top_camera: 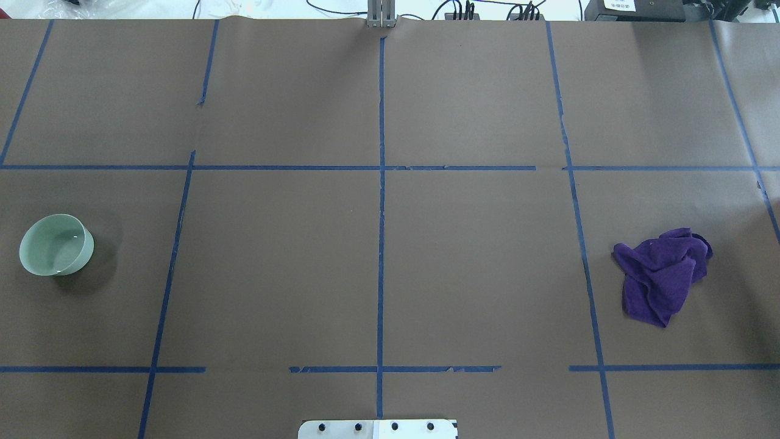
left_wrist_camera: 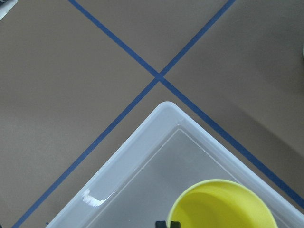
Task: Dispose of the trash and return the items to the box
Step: 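Lift the yellow cup with the left gripper and drop it into the clear bin, then move the right gripper toward the purple cloth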
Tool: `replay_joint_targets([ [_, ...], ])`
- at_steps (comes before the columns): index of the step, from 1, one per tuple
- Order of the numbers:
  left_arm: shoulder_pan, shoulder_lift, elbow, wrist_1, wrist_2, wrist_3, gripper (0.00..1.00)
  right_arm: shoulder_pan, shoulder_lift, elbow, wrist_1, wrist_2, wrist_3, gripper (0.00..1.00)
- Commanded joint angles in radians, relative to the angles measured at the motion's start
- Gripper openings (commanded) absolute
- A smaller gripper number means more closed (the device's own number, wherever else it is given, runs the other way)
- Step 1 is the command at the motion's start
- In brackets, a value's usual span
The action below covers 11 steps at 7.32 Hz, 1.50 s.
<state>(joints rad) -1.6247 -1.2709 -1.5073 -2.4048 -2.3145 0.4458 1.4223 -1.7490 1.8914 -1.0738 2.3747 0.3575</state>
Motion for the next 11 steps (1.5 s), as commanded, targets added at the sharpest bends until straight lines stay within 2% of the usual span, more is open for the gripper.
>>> replay_joint_targets([
  [1,0.008,0.019,0.036,-0.045,-0.057,-0.033,0.00,-0.005,0.000,0.000,0.000,-0.015,0.000,1.00],
  [5,0.109,0.031,0.058,-0.045,-0.086,-0.018,0.00,-0.014,-0.001,0.000,0.020,-0.019,0.000,1.00],
  [8,0.146,0.031,0.065,-0.046,-0.098,-0.016,0.34,-0.049,0.000,0.000,0.118,-0.020,0.009,1.00],
  [9,0.147,0.033,0.064,-0.054,-0.097,-0.018,0.41,-0.060,0.000,0.000,0.130,-0.020,0.008,1.00],
  [11,0.146,0.031,0.062,-0.075,-0.098,-0.025,0.43,-0.068,0.000,0.000,0.130,-0.031,0.009,1.00],
])
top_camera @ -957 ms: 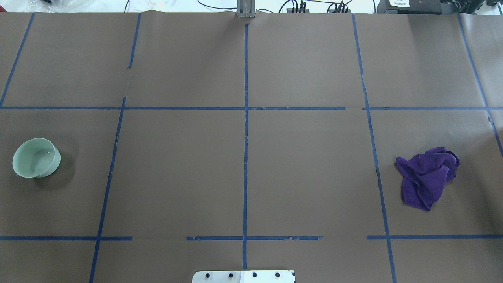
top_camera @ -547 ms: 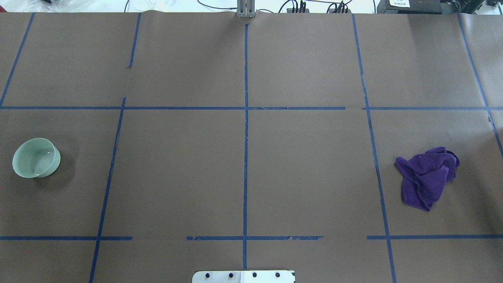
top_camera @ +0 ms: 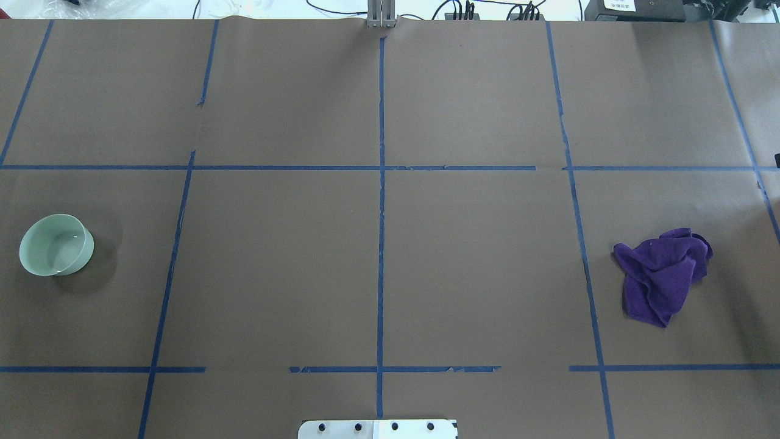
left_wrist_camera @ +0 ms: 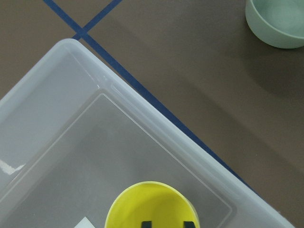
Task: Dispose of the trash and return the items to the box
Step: 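Move the right gripper toward the purple cloth, then lower the right gripper onto the purple cloth and grasp it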
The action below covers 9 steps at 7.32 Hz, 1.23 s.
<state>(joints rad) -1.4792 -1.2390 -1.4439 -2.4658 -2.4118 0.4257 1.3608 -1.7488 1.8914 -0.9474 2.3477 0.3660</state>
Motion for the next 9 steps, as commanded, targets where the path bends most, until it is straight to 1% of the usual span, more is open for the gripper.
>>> replay_joint_targets([
  [1,0.000,-0.002,-0.009,-0.031,-0.001,-0.010,0.80,-0.009,-0.005,0.003,0.018,-0.008,0.001,1.00],
  [2,-0.004,-0.002,-0.057,-0.012,-0.003,-0.015,1.00,-0.020,-0.006,0.009,0.022,-0.010,0.040,1.00],
  [3,-0.009,-0.020,-0.138,0.095,-0.026,-0.037,1.00,-0.073,-0.009,0.026,0.021,-0.011,0.130,1.00],
  [4,-0.012,-0.043,-0.239,0.240,-0.026,-0.039,1.00,-0.131,-0.021,0.050,0.021,-0.052,0.186,1.00],
  [5,-0.030,-0.094,-0.281,0.343,-0.023,-0.038,1.00,-0.235,-0.062,0.086,0.022,-0.147,0.247,1.00],
  [6,-0.035,-0.132,-0.277,0.352,-0.023,-0.039,1.00,-0.343,-0.080,0.098,0.024,-0.241,0.273,1.00],
  [7,-0.036,-0.145,-0.276,0.350,-0.023,-0.039,1.00,-0.470,-0.084,0.095,0.029,-0.364,0.284,1.00],
  [8,-0.036,-0.169,-0.268,0.350,-0.021,-0.042,1.00,-0.579,-0.081,0.068,0.067,-0.461,0.283,1.00],
  [9,-0.036,-0.181,-0.268,0.352,-0.021,-0.044,1.00,-0.606,-0.086,0.026,0.111,-0.505,0.284,1.00],
])
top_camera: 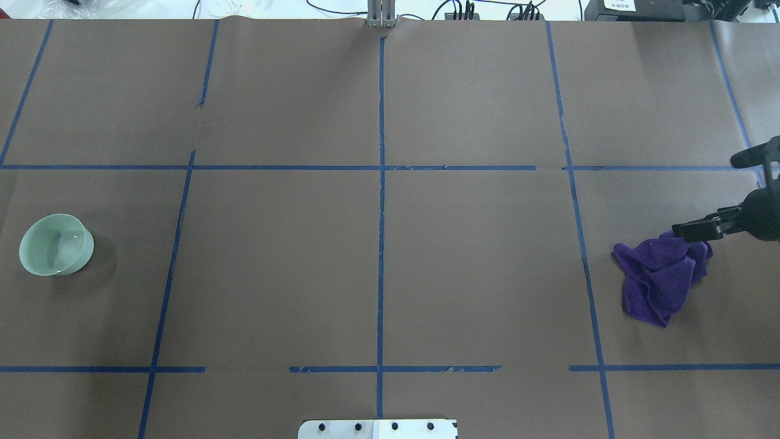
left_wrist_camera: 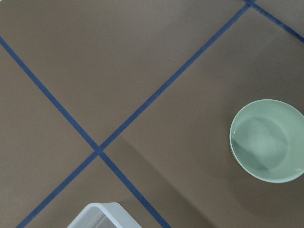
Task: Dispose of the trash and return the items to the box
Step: 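Lower the right gripper onto the purple cloth and grasp it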
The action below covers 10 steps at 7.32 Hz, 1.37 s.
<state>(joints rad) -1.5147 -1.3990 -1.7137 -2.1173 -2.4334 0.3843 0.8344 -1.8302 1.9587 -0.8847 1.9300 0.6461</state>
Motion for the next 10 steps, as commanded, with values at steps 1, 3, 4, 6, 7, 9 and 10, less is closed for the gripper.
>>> replay_joint_targets([
  [1,0.001,-0.026,0.002,0.003,0.001,-0.002,1.00,-0.089,-0.009,-0.093,0.075,-0.097,-0.003,1.00],
  [3,-0.001,-0.034,-0.001,-0.001,0.001,-0.053,1.00,-0.116,-0.011,-0.138,0.075,-0.150,-0.034,0.64],
  [4,0.001,-0.034,-0.003,-0.001,0.001,-0.054,1.00,-0.117,-0.012,-0.139,0.075,-0.151,-0.036,0.20],
  [6,0.001,-0.034,0.000,-0.003,-0.001,-0.054,1.00,-0.115,-0.008,-0.130,0.075,-0.155,-0.036,0.00],
  [7,0.001,-0.035,-0.003,-0.003,0.001,-0.054,1.00,-0.113,-0.004,-0.126,0.075,-0.155,-0.052,0.00],
  [9,0.001,-0.043,-0.007,-0.003,0.002,-0.092,1.00,0.027,-0.011,-0.129,0.061,-0.114,-0.313,0.00],
  [10,0.001,-0.052,-0.007,-0.004,0.005,-0.119,1.00,0.172,-0.011,-0.129,0.009,-0.006,-0.464,0.00],
])
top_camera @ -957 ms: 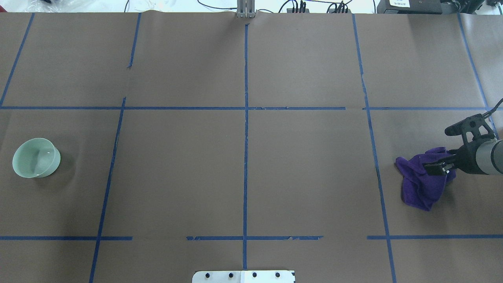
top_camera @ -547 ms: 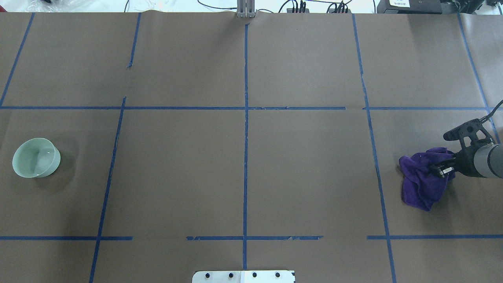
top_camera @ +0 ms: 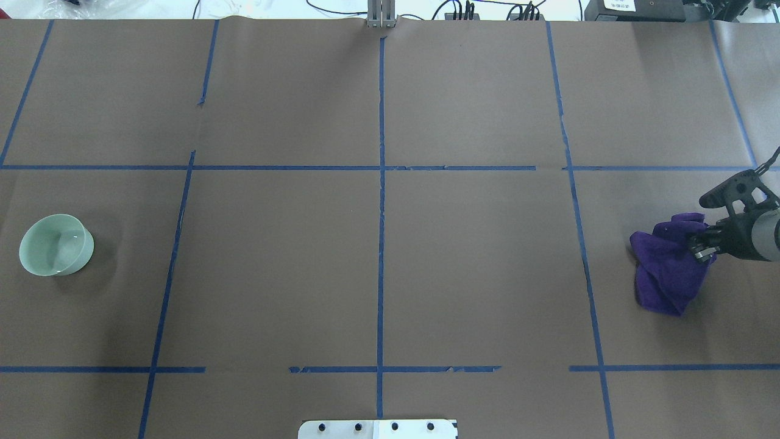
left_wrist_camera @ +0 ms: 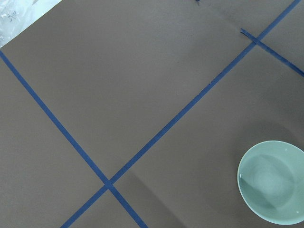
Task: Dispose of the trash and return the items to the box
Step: 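Lower the right gripper onto the purple cloth and grasp it, then carry the purple cloth with the right gripper off the table toward the pink bin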
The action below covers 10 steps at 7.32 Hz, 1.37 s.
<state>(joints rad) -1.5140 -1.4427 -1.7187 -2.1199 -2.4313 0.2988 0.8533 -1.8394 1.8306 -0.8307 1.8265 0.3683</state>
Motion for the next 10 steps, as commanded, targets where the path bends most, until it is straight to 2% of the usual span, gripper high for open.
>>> replay_joint_targets([
  [1,0.000,-0.010,-0.004,-0.002,0.001,-0.040,1.00,0.319,0.000,0.001,-0.117,0.202,-0.371,0.00],
  [2,0.000,-0.010,-0.005,-0.002,0.001,-0.044,1.00,0.495,0.003,-0.008,-0.213,0.268,-0.607,0.00],
  [3,0.000,-0.010,-0.008,-0.003,0.001,-0.056,1.00,0.667,0.041,-0.005,-0.386,0.305,-0.867,0.00],
  [4,0.000,-0.012,-0.010,-0.003,0.001,-0.058,1.00,0.804,0.114,-0.013,-0.563,0.307,-1.093,0.00],
  [5,0.000,-0.013,-0.010,-0.003,0.001,-0.063,1.00,0.901,0.132,-0.051,-0.655,0.298,-1.264,0.00],
  [6,0.000,-0.019,-0.012,-0.005,0.001,-0.087,1.00,0.944,0.131,-0.142,-0.648,0.313,-1.293,0.12],
  [7,0.005,-0.025,-0.018,-0.005,0.001,-0.113,1.00,0.945,0.132,-0.195,-0.648,0.365,-1.245,0.99],
  [8,0.023,-0.034,-0.042,-0.011,0.003,-0.204,1.00,0.943,0.120,-0.186,-0.645,0.501,-1.036,1.00],
  [9,0.052,-0.035,-0.051,-0.012,0.003,-0.271,1.00,0.913,0.118,-0.182,-0.586,0.602,-0.847,1.00],
  [10,0.127,-0.028,-0.073,-0.035,0.009,-0.396,1.00,0.827,0.117,-0.169,-0.473,0.626,-0.616,1.00],
])
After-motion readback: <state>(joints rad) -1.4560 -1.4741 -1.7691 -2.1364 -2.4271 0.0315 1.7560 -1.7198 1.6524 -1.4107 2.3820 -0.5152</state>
